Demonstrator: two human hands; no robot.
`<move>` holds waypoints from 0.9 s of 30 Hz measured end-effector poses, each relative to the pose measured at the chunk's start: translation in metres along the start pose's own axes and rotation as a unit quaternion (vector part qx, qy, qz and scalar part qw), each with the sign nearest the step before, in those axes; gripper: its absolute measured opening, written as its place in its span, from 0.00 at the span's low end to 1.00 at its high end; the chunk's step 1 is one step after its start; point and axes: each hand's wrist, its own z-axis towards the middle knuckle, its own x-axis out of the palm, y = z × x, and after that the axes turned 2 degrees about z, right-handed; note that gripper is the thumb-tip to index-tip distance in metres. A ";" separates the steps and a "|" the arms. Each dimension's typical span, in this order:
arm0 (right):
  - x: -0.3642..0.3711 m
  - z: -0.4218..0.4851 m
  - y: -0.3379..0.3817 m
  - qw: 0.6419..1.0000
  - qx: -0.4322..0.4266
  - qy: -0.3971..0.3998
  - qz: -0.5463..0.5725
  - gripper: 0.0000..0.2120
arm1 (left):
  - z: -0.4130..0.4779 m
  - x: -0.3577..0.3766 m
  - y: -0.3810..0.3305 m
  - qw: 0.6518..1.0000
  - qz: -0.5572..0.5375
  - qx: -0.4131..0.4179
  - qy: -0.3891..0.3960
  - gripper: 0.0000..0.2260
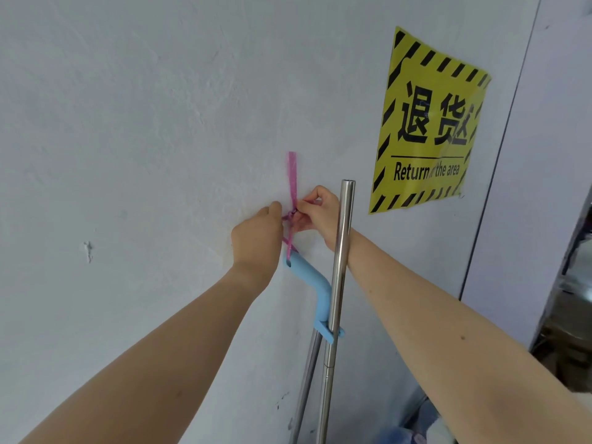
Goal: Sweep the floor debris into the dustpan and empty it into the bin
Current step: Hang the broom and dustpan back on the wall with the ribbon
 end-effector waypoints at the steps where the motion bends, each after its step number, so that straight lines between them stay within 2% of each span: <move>1: 0.000 0.000 -0.001 1.000 0.003 0.007 0.018 0.08 | 0.000 0.000 -0.001 1.000 -0.002 -0.001 -0.002 0.09; 4: -0.001 -0.001 -0.001 0.997 -0.010 0.028 0.065 0.10 | 0.003 0.002 -0.004 1.000 -0.006 -0.026 -0.004 0.05; 7: -0.003 0.000 0.000 0.997 -0.022 0.013 0.077 0.12 | 0.006 0.002 -0.007 0.999 -0.022 -0.048 -0.001 0.06; 12: -0.004 -0.003 -0.009 1.000 -0.011 -0.004 0.022 0.13 | 0.006 -0.002 -0.006 0.999 0.012 0.020 0.030 0.11; 27: 0.000 -0.014 -0.010 0.994 0.103 0.008 0.041 0.09 | -0.003 -0.003 0.009 0.996 -0.058 0.063 0.020 0.08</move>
